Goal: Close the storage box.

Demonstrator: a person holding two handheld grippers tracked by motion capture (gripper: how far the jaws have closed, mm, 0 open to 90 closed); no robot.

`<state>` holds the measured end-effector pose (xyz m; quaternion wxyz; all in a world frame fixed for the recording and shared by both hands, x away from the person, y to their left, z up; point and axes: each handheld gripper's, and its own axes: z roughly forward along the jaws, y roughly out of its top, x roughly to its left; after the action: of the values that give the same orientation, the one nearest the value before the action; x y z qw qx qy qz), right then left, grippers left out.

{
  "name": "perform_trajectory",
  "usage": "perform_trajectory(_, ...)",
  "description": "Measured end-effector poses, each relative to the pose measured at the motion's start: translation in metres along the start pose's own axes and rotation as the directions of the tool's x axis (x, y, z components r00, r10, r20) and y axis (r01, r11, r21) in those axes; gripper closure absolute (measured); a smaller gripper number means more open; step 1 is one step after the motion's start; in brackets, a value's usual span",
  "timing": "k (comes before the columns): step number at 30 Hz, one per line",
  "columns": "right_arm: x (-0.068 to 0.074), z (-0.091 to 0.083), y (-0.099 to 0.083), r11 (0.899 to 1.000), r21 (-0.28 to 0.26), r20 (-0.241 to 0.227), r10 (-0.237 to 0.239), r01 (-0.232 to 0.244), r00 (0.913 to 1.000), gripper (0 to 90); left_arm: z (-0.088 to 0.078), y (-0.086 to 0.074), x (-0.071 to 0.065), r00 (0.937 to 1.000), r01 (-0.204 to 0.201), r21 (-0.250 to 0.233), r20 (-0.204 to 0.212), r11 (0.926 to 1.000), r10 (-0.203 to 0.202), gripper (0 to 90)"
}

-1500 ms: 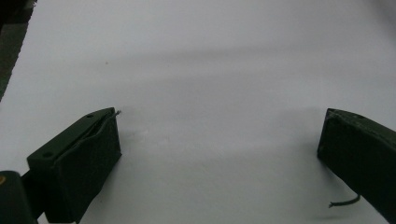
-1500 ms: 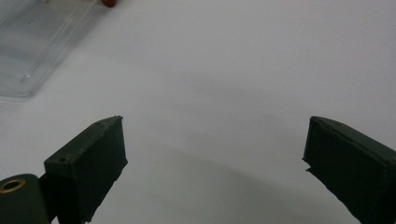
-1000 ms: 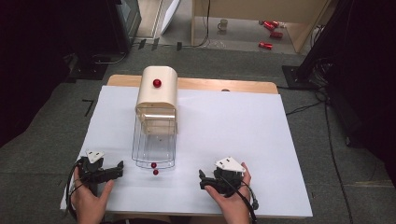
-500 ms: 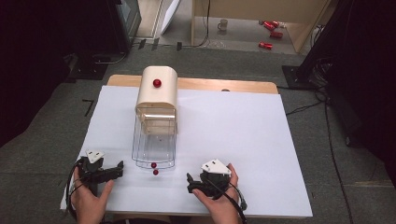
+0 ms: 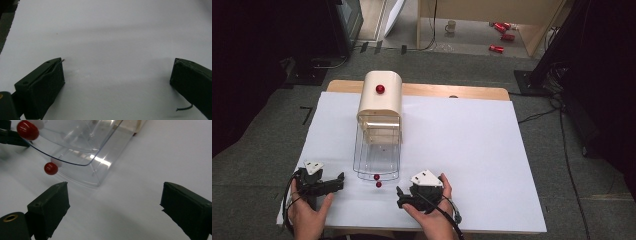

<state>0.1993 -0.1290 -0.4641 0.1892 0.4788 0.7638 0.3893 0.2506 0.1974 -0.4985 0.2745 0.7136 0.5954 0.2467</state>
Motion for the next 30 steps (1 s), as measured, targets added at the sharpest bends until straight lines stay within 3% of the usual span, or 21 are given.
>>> perform_trajectory(9,0.016,0.005,0.009,1.000,-0.013,-0.024,-0.024,0.024,0.9994,7.9,0.000,0.000,0.000,1.0000,-0.001,0.001,0.000,1.0000,0.001,0.0)
perform_trajectory(23,0.036,0.007,0.013,0.998,-0.054,-0.065,-0.025,0.021,0.9976,30.4,0.000,0.000,0.000,1.0000,0.001,-0.001,0.000,1.0000,-0.001,0.0)
perform_trajectory(30,0.043,0.007,0.017,0.998,-0.069,-0.119,-0.021,0.012,0.9927,46.6,0.000,0.000,0.000,1.0000,0.001,-0.001,0.000,1.0000,-0.001,0.0)
